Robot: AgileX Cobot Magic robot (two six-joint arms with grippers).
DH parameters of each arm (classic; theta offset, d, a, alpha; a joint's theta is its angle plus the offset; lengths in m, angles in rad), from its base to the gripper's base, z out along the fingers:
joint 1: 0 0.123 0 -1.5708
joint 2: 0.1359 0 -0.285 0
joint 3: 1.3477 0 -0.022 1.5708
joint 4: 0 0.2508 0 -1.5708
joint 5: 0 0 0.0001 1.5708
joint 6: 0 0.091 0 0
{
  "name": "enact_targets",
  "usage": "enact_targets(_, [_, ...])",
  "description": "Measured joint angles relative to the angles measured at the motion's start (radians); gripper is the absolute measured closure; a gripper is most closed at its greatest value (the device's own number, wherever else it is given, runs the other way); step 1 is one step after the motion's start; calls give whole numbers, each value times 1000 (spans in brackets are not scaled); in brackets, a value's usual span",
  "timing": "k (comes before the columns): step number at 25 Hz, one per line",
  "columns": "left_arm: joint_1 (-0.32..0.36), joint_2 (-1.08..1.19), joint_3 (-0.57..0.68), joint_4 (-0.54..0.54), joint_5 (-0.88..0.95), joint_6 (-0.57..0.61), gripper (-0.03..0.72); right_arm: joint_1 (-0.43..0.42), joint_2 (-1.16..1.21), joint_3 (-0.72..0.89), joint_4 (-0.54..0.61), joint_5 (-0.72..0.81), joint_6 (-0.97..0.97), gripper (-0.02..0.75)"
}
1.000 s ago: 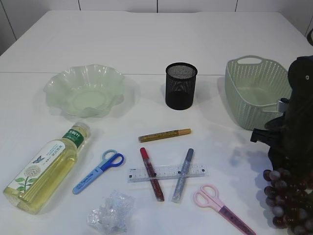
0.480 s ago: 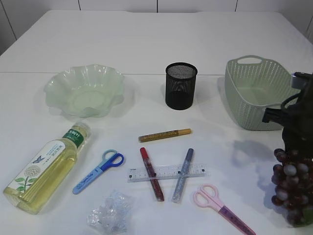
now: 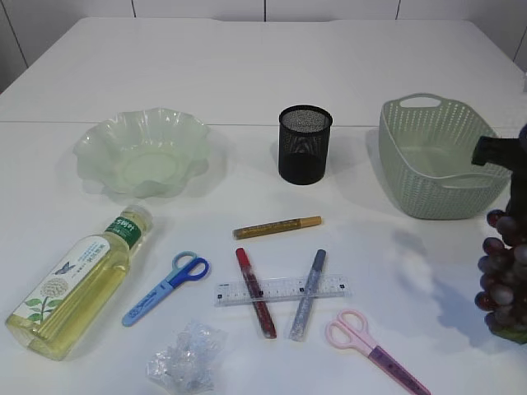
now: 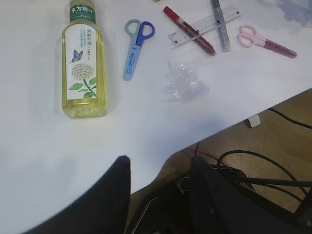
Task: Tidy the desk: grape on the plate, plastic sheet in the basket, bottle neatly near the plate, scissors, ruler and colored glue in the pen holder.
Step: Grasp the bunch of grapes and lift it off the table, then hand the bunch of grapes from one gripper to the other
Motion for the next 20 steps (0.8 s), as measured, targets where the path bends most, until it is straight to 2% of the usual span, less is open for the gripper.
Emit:
enact_targets(5, [0,0,0,-9,-39,0,389,0,-106,0,0,16,-63,471])
enact_targets(11, [0,0,0,-103,-205,0,390,0,-234,0,23,24,-160,472])
enact_targets(16, [0,2,0,-208,-289,80,390,0,-320,0,131,5,-326,472])
enact_targets(20, [0,30,0,-241,-310,192,390,0,-344,0,292,-41,-489,472])
